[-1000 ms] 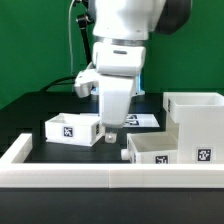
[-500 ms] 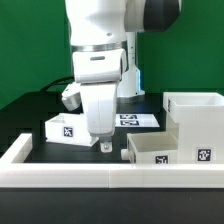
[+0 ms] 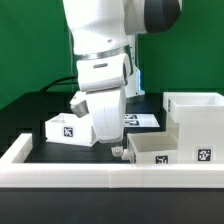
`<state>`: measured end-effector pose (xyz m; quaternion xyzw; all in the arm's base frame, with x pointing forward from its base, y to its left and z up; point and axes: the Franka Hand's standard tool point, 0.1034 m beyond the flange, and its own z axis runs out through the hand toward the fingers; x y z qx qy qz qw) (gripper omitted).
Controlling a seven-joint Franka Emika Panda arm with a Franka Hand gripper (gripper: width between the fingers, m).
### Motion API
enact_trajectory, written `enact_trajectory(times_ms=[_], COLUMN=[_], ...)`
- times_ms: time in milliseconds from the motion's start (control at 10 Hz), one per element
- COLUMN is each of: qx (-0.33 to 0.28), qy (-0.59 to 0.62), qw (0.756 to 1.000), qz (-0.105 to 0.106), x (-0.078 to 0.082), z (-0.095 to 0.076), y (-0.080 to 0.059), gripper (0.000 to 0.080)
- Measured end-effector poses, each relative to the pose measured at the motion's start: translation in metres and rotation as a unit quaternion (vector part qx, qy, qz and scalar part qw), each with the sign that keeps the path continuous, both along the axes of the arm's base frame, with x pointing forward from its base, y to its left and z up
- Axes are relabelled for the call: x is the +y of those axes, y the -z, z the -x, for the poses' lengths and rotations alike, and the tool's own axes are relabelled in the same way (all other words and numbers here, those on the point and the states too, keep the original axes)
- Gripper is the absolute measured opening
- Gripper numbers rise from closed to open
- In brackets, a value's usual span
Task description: Assemble drawer
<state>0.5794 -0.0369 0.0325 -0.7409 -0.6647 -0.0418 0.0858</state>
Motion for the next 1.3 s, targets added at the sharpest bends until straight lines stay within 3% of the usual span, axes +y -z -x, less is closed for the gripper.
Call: enact_trajectory(times_ms=[200, 700, 1100, 1300], qx=[0.002, 0.004, 0.014, 0.015], qy=[0.034, 0.026, -0.029, -0.024], qw=[0.999, 1.0, 0.999, 1.0], qz=[0.005, 0.003, 0.005, 0.006], x=[0.009, 0.007, 0.021, 0.02], z=[-0.005, -0.004, -0.01, -0.01], y=[0.002, 0.003, 0.01, 0.01], gripper=[0.0648, 0.0648, 0.0648, 0.0648])
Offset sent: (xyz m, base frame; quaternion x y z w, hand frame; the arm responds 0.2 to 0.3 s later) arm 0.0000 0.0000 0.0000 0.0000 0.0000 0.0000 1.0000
